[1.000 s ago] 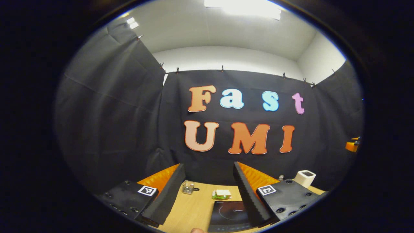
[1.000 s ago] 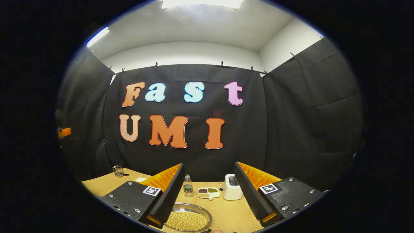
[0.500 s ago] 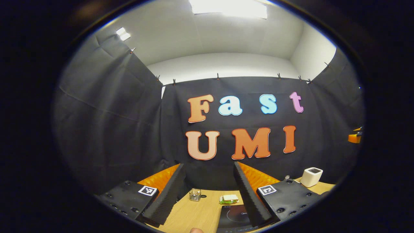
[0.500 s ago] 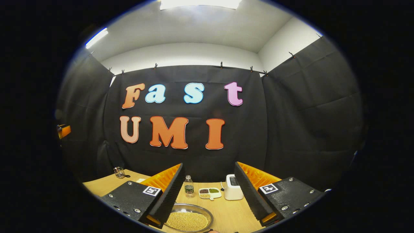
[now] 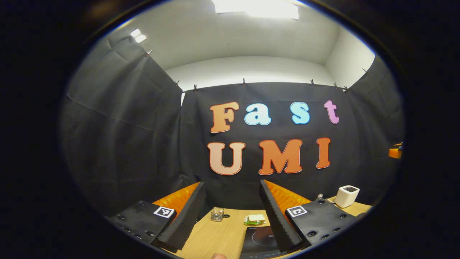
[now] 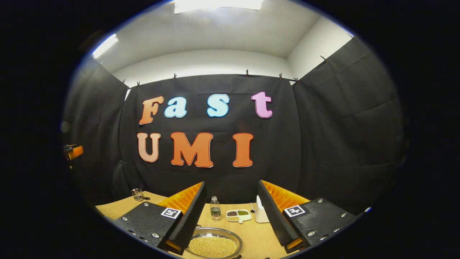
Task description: First push the handle of the pot to place it horizontally, then grasp the pot with both hands and set it on the induction cooktop.
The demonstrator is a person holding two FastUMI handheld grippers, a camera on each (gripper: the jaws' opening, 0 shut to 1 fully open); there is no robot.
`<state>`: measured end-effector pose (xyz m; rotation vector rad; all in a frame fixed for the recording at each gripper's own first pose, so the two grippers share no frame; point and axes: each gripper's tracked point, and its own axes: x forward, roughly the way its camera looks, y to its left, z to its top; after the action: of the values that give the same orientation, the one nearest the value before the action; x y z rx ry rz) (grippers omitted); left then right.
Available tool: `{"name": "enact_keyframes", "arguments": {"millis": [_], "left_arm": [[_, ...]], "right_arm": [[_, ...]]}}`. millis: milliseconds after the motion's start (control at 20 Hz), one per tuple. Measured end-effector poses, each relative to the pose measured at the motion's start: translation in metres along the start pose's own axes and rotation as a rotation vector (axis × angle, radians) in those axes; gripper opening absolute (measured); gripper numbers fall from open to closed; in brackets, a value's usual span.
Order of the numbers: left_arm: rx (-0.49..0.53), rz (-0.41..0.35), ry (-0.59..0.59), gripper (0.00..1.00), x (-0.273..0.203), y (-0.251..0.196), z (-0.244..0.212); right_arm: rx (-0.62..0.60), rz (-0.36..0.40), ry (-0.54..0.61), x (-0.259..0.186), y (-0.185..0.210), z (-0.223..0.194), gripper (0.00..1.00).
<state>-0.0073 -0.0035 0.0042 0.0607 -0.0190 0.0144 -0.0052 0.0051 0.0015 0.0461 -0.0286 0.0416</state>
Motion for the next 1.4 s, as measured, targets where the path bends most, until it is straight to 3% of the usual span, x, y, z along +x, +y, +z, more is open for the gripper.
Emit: {"name": "enact_keyframes", "arguments": {"millis": [50,200,300,500,600,950,1400], "left_arm": [[0.001,0.0,0.001,0.99,0.001,0.0,0.0],[0.005,0.006,0.001,0.99,0.001,0.0,-0.003],[0.006,0.006,0.003,0.99,0.001,-0.001,-0.004],[0.014,0.007,0.004,0.99,0.002,-0.002,-0.006],[0.018,0.01,0.001,0.99,0.002,-0.003,-0.006],[0.025,0.006,-0.004,0.99,-0.002,-0.008,-0.005],[0.02,0.001,0.004,0.97,-0.003,-0.011,-0.011]], "right_arm": [[0.0,0.005,0.002,0.001,0.002,-0.003,0.84],[-0.003,0.032,0.03,-0.001,0.009,-0.014,0.75],[-0.017,0.065,0.035,-0.007,0.017,-0.019,0.6],[-0.053,0.095,0.055,-0.011,0.026,-0.037,0.45],[-0.059,0.104,0.079,-0.014,0.03,-0.051,0.3],[-0.008,0.146,0.185,-0.022,0.041,-0.103,0.03],[-0.06,0.167,0.398,-0.048,0.045,-0.193,0.0]]}}
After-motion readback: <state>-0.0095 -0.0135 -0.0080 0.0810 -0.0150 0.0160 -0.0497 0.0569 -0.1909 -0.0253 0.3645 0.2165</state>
